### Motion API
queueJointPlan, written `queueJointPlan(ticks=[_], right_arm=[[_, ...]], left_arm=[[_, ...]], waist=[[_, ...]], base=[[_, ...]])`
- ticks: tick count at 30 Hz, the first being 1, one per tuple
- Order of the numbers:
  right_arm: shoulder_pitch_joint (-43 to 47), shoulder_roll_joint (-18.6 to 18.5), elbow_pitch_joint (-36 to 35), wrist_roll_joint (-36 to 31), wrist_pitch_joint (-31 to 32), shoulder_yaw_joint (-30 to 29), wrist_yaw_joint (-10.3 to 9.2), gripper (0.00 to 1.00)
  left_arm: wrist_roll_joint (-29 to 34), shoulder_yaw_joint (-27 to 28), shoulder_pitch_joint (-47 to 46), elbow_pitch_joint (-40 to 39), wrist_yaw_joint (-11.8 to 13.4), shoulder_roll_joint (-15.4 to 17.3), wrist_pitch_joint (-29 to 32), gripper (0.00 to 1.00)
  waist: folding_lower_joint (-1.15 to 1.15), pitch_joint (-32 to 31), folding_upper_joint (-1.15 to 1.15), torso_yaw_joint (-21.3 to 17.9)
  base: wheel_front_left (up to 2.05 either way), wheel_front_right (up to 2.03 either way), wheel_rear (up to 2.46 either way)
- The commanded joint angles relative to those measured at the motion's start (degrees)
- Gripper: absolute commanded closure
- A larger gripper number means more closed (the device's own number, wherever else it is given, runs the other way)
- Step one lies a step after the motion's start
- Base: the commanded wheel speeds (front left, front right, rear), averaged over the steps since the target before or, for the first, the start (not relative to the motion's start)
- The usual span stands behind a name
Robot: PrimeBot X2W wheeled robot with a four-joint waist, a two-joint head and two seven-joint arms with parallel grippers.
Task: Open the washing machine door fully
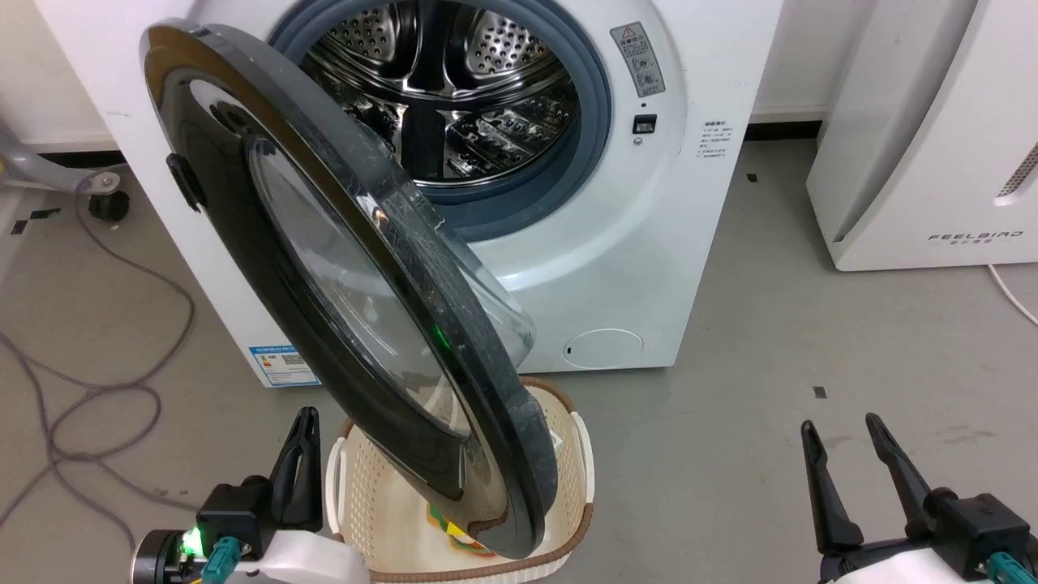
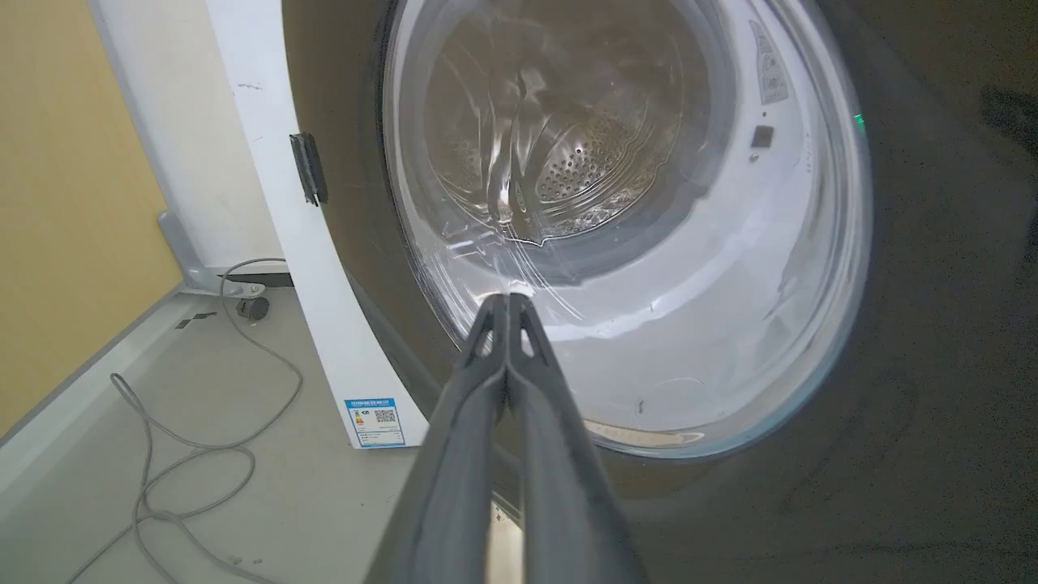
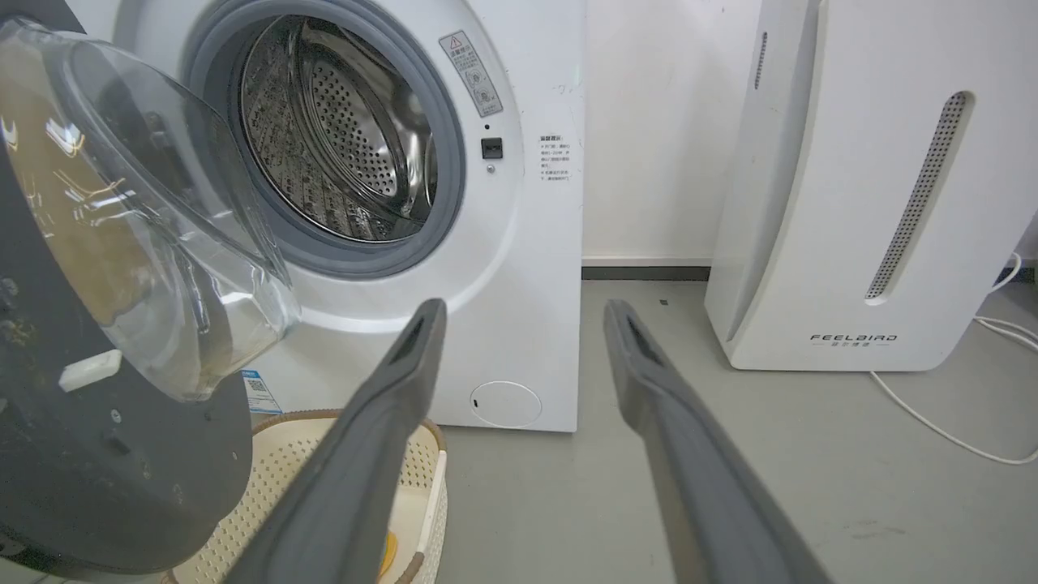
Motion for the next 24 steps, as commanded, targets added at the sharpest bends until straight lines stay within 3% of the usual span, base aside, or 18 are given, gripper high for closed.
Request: queueJointPlan(ticks=[1, 10, 24], right_arm=[[-0.78, 0.19, 0.13, 0.02, -0.29, 0.08, 0.05, 0.00], [-0.78, 0.19, 0.74, 0.20, -0.53, 0.36, 0.05, 0.00], [-1.66, 0.19, 1.13, 0.13, -0.24, 1.36, 0.05, 0.00]], left_arm=[[-0.24, -0.13, -0.11, 0.00, -0.36, 0.19, -0.32, 1.00], [-0.70, 0.59, -0.78, -5.84, -0.22, 0.61, -0.32, 1.00], [-0.09, 1.74, -9.35, -30.75, 0.72, 2.25, 0.47, 1.00]], waist=[[0.00, -0.06, 0.00, -0.02], [0.00, -0.21, 0.00, 0.11], [0.00, 0.31, 0.00, 1.01]], base=[[0.00, 0.00, 0.00], [0.00, 0.00, 0.00], [0.00, 0.00, 0.00]])
